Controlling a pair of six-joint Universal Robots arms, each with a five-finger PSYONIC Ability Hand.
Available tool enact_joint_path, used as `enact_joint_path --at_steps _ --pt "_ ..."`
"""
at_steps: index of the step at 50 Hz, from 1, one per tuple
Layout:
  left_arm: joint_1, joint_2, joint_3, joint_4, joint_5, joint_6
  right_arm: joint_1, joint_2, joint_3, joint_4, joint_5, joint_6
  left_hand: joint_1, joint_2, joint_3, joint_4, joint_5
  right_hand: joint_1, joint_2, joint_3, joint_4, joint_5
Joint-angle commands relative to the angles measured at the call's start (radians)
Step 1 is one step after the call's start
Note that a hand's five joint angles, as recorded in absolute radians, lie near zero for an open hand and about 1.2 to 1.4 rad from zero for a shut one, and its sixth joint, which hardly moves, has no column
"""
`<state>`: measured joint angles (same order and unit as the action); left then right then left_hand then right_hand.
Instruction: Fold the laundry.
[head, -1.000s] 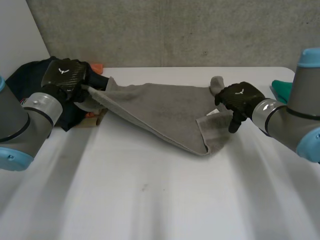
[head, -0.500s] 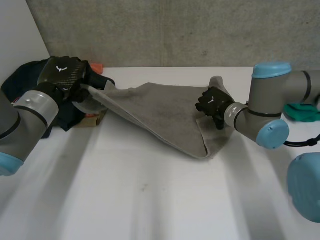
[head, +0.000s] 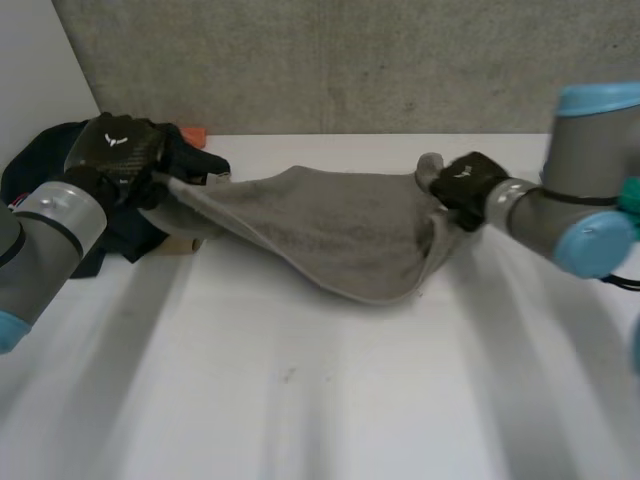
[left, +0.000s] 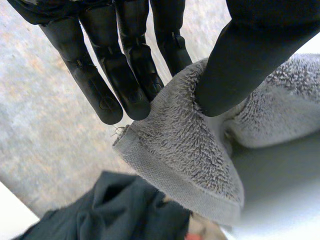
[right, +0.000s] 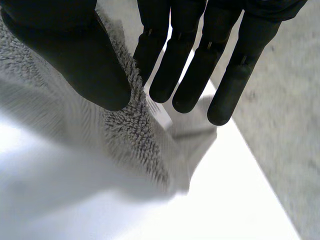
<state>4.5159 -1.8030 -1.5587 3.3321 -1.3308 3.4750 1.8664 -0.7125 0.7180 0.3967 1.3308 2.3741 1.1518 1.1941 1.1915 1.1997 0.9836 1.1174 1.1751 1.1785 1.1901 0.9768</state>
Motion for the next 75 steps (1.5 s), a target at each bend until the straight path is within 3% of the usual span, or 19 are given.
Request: enact_joint_path --at_steps 1,9,12,15,23,31,33,38,39,43,47,61,69,75 --pt "0.012 0.052 -0.053 -0.236 -0.004 0.169 -0.133 -0.308 0.432 0.102 -0.022 -0.085 0.244 0.202 0.205 0.197 0.238 0.279 0.221 0.218 0.206 0.245" --pt "-0.007 0.094 -0.136 -0.678 0.008 0.406 -0.254 -0.478 0.765 0.211 -0.068 -0.384 0.244 0.202 0.205 0.197 0.238 0.279 0.221 0.218 0.206 0.245" --pt "-0.030 0.082 -0.139 -0.768 0.030 0.473 -0.274 -0.490 0.804 0.218 -0.073 -0.426 0.244 0.202 0.205 0.197 0.238 0.279 0.221 0.218 0.206 0.245" --pt "-0.043 0.056 -0.117 -0.763 0.036 0.496 -0.283 -0.475 0.801 0.211 -0.070 -0.400 0.244 0.202 0.205 0.197 0.238 0.279 0.221 0.218 0.206 0.245" --pt "-0.072 -0.094 0.060 -0.652 -0.022 0.444 -0.299 -0.403 0.677 0.134 -0.077 -0.210 0.244 0.202 0.205 0.197 0.238 0.279 0.221 0.218 0.206 0.245" --pt "-0.093 -0.280 0.459 -0.476 -0.126 0.371 -0.270 -0.320 0.421 -0.209 -0.070 0.195 0.244 0.202 0.205 0.197 0.238 0.279 0.221 0.218 0.206 0.245" --pt "-0.093 -0.289 0.550 -0.436 -0.120 0.339 -0.265 -0.320 0.373 -0.286 -0.064 0.262 0.244 0.202 0.205 0.197 0.238 0.279 0.221 0.218 0.206 0.245" --pt "-0.083 -0.268 0.764 -0.228 -0.094 0.139 -0.250 -0.349 0.298 -0.551 -0.022 0.499 0.244 0.202 0.205 0.197 0.238 0.279 0.221 0.218 0.206 0.245" --pt "-0.072 -0.250 0.807 -0.154 -0.117 0.056 -0.248 -0.373 0.299 -0.655 0.001 0.580 0.244 0.202 0.205 0.197 0.238 0.279 0.221 0.218 0.206 0.245" --pt "-0.069 -0.230 0.858 -0.019 -0.194 -0.104 -0.257 -0.435 0.331 -0.890 0.100 0.758 0.244 0.202 0.205 0.197 0.238 0.279 0.221 0.218 0.206 0.245" --pt "-0.072 -0.239 0.861 0.061 -0.214 -0.145 -0.253 -0.449 0.363 -1.021 0.168 0.830 0.244 0.202 0.205 0.197 0.238 0.279 0.221 0.218 0.206 0.245" --pt "-0.072 -0.318 0.580 0.049 -0.169 -0.103 -0.247 -0.351 0.406 -0.814 0.038 0.765 0.244 0.202 0.205 0.197 0.238 0.279 0.221 0.218 0.206 0.245" --pt "-0.093 -0.369 0.343 0.038 -0.128 0.011 -0.263 -0.228 0.506 -0.661 -0.010 0.605 0.244 0.202 0.205 0.197 0.238 0.279 0.221 0.218 0.206 0.245" --pt "-0.110 -0.319 0.186 -0.031 -0.123 0.104 -0.299 -0.228 0.566 -0.546 -0.070 0.449 0.244 0.202 0.205 0.197 0.238 0.279 0.221 0.218 0.206 0.245"
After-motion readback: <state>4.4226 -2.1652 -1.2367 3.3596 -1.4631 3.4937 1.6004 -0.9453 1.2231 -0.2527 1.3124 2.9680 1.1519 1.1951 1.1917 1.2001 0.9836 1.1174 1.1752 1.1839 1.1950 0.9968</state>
